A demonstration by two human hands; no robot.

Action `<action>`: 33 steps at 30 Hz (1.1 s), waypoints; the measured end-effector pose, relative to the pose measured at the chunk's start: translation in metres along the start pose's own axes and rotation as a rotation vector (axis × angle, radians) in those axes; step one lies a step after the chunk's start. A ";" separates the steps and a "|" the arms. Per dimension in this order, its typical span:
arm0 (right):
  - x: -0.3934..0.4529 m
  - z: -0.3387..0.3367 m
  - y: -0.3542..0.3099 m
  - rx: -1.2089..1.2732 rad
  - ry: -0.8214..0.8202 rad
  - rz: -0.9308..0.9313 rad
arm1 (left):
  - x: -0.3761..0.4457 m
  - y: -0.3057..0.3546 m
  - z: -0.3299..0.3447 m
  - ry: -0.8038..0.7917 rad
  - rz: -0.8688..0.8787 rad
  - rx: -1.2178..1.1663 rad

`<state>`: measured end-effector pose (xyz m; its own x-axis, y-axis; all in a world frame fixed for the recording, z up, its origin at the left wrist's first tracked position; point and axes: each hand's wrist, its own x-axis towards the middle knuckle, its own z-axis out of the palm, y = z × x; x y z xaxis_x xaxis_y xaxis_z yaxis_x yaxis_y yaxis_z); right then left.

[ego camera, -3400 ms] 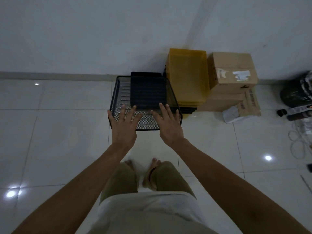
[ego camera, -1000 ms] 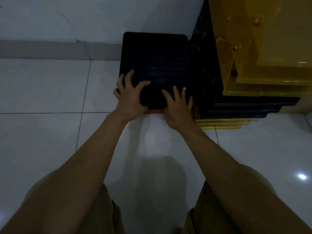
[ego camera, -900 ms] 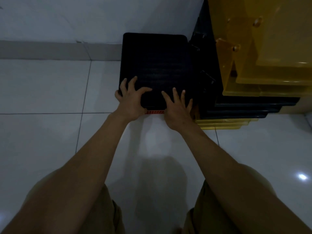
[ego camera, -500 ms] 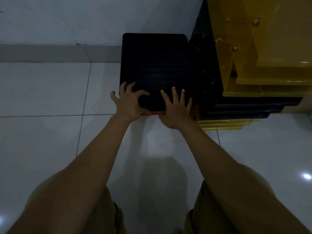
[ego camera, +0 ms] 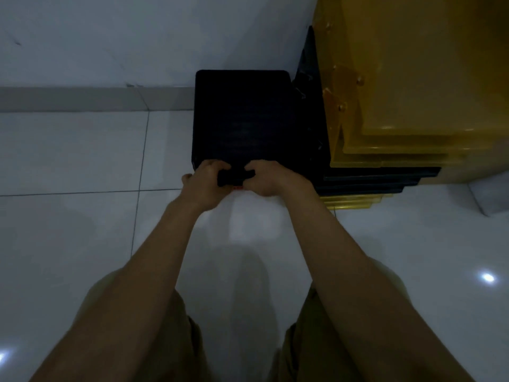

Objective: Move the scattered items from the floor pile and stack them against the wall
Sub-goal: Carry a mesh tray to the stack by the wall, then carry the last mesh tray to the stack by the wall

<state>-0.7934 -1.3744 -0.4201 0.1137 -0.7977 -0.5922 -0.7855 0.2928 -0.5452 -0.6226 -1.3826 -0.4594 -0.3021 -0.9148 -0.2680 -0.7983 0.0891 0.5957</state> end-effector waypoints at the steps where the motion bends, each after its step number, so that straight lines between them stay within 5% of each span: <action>1: -0.017 -0.003 -0.010 0.043 0.022 -0.016 | -0.014 0.005 -0.006 -0.021 -0.003 -0.048; 6: -0.125 0.004 -0.041 0.350 0.144 -0.027 | -0.093 0.052 -0.078 -0.102 -0.099 -0.111; 23: -0.448 -0.190 -0.269 0.363 -0.006 0.089 | -0.315 0.298 -0.397 -0.014 -0.109 -0.262; 29: -0.490 -0.195 -0.300 0.360 0.189 0.030 | -0.370 0.322 -0.433 -0.033 -0.129 -0.278; 33: -0.501 -0.186 -0.300 0.199 0.142 0.004 | -0.389 0.326 -0.439 -0.039 -0.173 -0.286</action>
<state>-0.7279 -1.1608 0.1507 0.0130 -0.8583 -0.5129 -0.6488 0.3831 -0.6575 -0.5366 -1.1701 0.1713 -0.1989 -0.8906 -0.4089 -0.6625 -0.1853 0.7258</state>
